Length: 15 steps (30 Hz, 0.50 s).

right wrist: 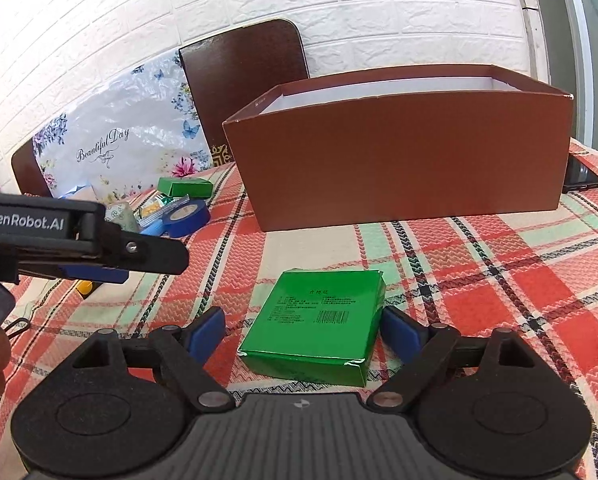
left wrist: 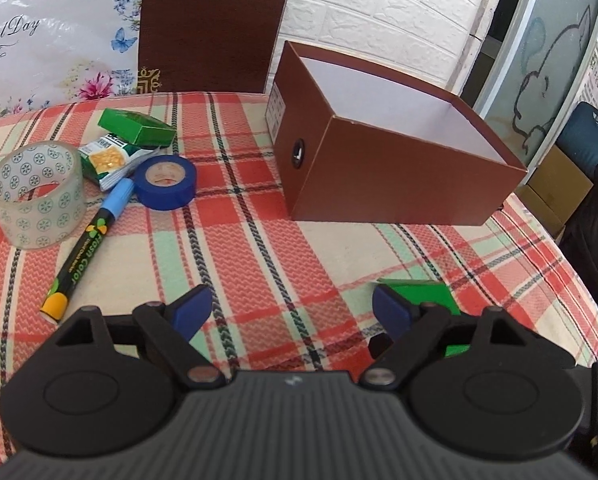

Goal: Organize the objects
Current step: 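Grasp the green box with the left gripper while the right gripper holds it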

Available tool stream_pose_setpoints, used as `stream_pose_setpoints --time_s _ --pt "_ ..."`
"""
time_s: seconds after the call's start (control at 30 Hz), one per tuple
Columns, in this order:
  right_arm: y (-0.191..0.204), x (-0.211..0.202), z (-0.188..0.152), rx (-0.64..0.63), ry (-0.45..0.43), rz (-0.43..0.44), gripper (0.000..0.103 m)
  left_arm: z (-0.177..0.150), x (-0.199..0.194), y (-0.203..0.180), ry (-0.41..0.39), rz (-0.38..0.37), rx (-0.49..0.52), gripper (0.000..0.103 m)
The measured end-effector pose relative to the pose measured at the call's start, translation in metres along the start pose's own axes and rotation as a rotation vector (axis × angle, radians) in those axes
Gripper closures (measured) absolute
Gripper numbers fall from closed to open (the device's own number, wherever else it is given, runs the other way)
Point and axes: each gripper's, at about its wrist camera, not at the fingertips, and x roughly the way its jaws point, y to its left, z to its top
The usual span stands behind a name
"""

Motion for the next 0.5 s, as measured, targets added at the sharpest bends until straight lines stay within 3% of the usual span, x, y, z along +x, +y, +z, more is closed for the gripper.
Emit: stream_pose_setpoints --time_s 0.5 --pt "0.0019 0.0027 -0.0001 -0.019 0.006 -0.01 0.016 0.0038 0.0107 -0.0079 0.018 -0.057 -0.006 0.013"
